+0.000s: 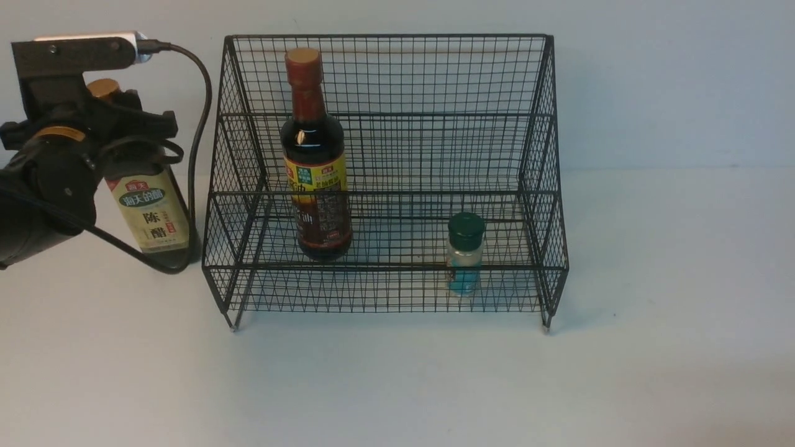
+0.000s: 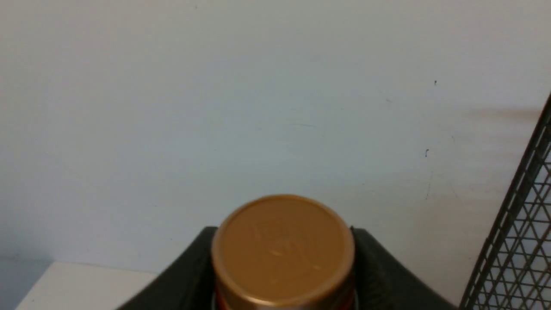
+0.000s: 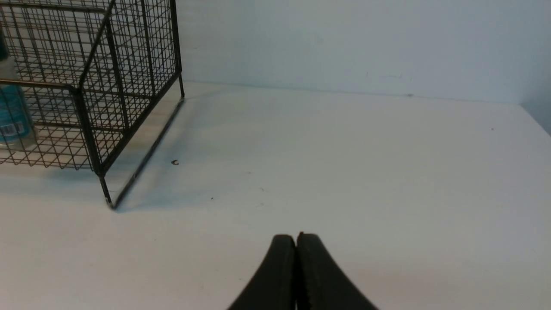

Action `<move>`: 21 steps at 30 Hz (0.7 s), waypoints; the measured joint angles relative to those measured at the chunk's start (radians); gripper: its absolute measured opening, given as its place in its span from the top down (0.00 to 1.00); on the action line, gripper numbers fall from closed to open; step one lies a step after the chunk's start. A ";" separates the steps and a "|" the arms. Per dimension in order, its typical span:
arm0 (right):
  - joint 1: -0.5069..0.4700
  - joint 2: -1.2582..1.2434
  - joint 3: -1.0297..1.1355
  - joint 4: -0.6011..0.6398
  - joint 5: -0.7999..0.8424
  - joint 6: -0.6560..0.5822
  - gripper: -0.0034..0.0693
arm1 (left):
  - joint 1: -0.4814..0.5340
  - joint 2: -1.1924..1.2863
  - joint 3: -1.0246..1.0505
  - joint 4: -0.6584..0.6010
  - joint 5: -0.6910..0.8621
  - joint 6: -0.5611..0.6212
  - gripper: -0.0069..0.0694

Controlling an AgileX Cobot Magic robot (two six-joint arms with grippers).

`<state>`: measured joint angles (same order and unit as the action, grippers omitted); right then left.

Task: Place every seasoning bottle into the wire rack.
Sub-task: Use the left arm to grab the condiment bottle closest to it, then use the left arm to put the condiment bottle back on the shelf

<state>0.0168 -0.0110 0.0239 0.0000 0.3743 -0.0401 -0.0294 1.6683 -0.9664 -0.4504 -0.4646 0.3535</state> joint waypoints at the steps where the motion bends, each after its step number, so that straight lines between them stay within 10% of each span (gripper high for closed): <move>1: 0.000 0.000 0.000 0.000 0.000 0.000 0.97 | 0.000 -0.012 0.003 0.005 0.016 0.002 0.49; 21: 0.000 0.000 0.000 0.000 0.000 0.000 0.97 | -0.050 -0.293 -0.372 0.045 0.278 0.009 0.49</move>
<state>0.0168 -0.0110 0.0239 0.0000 0.3743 -0.0401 -0.0799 1.3757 -1.3380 -0.4055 -0.1869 0.3624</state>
